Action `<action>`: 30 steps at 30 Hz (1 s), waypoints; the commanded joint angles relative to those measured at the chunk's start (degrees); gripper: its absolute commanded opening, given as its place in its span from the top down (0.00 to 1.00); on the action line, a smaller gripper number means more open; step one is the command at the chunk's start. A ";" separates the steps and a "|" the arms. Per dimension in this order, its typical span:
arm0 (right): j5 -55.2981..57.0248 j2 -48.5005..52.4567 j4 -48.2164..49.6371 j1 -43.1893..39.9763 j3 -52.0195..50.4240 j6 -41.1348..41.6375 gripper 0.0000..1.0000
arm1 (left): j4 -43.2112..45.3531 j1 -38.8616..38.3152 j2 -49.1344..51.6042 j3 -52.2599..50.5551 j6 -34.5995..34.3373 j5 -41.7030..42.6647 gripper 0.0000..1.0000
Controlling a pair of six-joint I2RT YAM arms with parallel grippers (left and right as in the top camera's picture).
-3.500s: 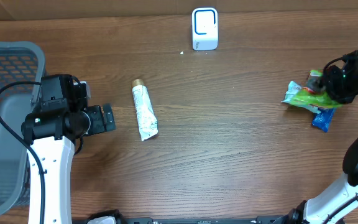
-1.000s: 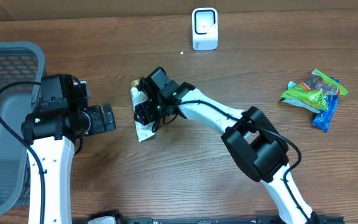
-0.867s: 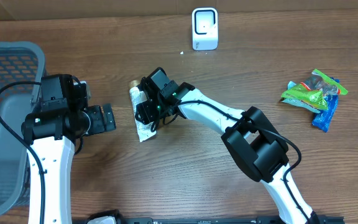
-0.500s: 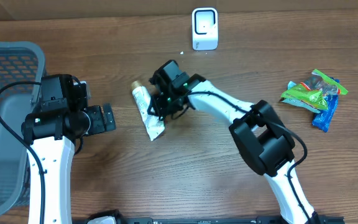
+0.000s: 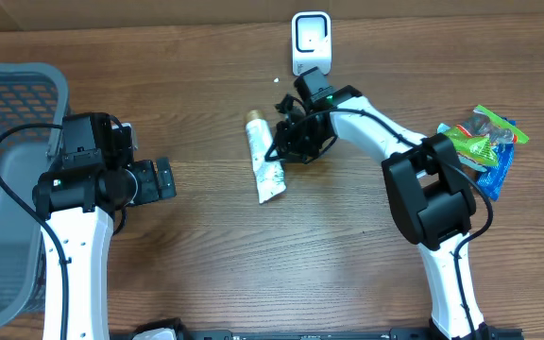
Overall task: Scan the item barcode
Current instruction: 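Lower the right gripper and close it on the white tube, then lift the white tube and raise it toward the scanner, right gripper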
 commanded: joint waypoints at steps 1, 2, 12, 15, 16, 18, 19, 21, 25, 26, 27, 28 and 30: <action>1.55 1.20 -2.99 -0.90 -0.17 -0.15 0.96 | 0.00 -0.07 -0.13 0.04 1.07 0.57 0.01; 1.53 1.20 -3.91 -0.98 -0.17 -0.15 0.96 | 0.00 -0.07 -0.13 0.04 1.07 0.57 0.01; 2.54 1.22 -0.76 0.04 -0.22 -0.11 0.54 | 0.00 -0.07 -0.13 0.04 1.07 0.57 0.01; 5.53 1.22 1.22 1.51 -0.22 0.59 0.49 | 0.00 -0.07 -0.13 0.04 1.07 0.57 0.00; 6.62 1.22 1.68 2.14 -0.31 1.07 0.47 | 0.00 -0.07 -0.13 0.04 1.07 0.57 0.01; 9.55 1.22 2.10 3.39 -0.31 3.43 0.46 | 0.00 -0.07 -0.13 0.04 1.07 0.57 0.01; 10.80 1.22 2.32 4.00 -0.31 4.00 0.45 | 0.00 -0.07 -0.13 0.04 1.07 0.57 0.00; 12.81 1.22 2.54 5.14 -0.31 5.11 0.46 | 0.00 -0.07 -0.13 0.04 1.07 0.57 0.00; 17.77 1.22 1.77 6.84 -0.33 10.34 0.73 | 0.00 -0.07 -0.13 0.04 1.07 0.57 0.00; 17.97 1.22 1.64 6.88 -0.33 10.88 0.79 | 0.00 -0.07 -0.13 0.04 1.07 0.57 0.01; 17.90 1.22 1.57 6.91 -0.33 10.86 0.85 | 0.00 -0.07 -0.13 0.04 1.07 0.57 0.01; 17.88 1.22 1.44 6.91 -0.31 10.84 0.92 | -0.02 -0.07 -0.13 0.04 1.07 0.57 0.00; 16.57 1.22 1.33 6.62 -0.15 10.69 0.96 | 0.00 -0.07 -0.13 0.04 1.07 0.57 0.00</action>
